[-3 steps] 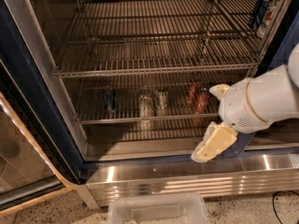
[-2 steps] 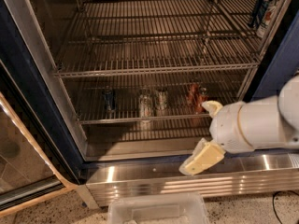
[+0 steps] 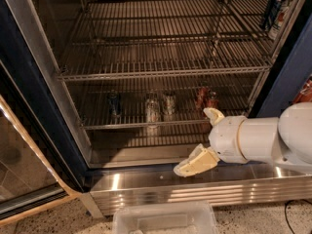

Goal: Pick 7up can from bottom shelf of fridge

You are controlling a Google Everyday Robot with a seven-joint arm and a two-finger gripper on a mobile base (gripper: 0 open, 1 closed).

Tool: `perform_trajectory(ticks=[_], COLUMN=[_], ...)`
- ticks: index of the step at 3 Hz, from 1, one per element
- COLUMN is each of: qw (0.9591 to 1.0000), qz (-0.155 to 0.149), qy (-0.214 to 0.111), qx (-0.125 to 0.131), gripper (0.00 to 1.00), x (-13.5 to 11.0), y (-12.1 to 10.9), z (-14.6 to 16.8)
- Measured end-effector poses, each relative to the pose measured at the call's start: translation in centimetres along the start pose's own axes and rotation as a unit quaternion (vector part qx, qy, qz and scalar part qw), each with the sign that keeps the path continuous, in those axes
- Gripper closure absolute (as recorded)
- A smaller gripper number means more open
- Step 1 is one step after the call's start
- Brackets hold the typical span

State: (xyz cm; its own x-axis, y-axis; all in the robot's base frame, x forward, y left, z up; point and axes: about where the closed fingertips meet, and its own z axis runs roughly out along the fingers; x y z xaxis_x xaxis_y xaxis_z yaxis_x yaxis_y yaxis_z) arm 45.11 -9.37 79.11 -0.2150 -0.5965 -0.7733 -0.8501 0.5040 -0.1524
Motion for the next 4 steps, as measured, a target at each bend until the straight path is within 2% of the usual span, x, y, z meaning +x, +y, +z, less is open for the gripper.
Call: perform_trajectory(ticks=[1,2,3,4], qw=[1.0000,0.9996,0.9964,0.9889], qz=[0.000,0.013,0.042,0.072], qy=[0.000,-0.022,-0.057,-0.099], qx=[-0.001,0.013,0.046,0.083], gripper=[0.00,0.00,0.00,0.00], x=[0.0,0.6,2.6,4.2], y=[0.0,0.3,1.3,0.9], z=[0.0,1.3,3.6,6.4])
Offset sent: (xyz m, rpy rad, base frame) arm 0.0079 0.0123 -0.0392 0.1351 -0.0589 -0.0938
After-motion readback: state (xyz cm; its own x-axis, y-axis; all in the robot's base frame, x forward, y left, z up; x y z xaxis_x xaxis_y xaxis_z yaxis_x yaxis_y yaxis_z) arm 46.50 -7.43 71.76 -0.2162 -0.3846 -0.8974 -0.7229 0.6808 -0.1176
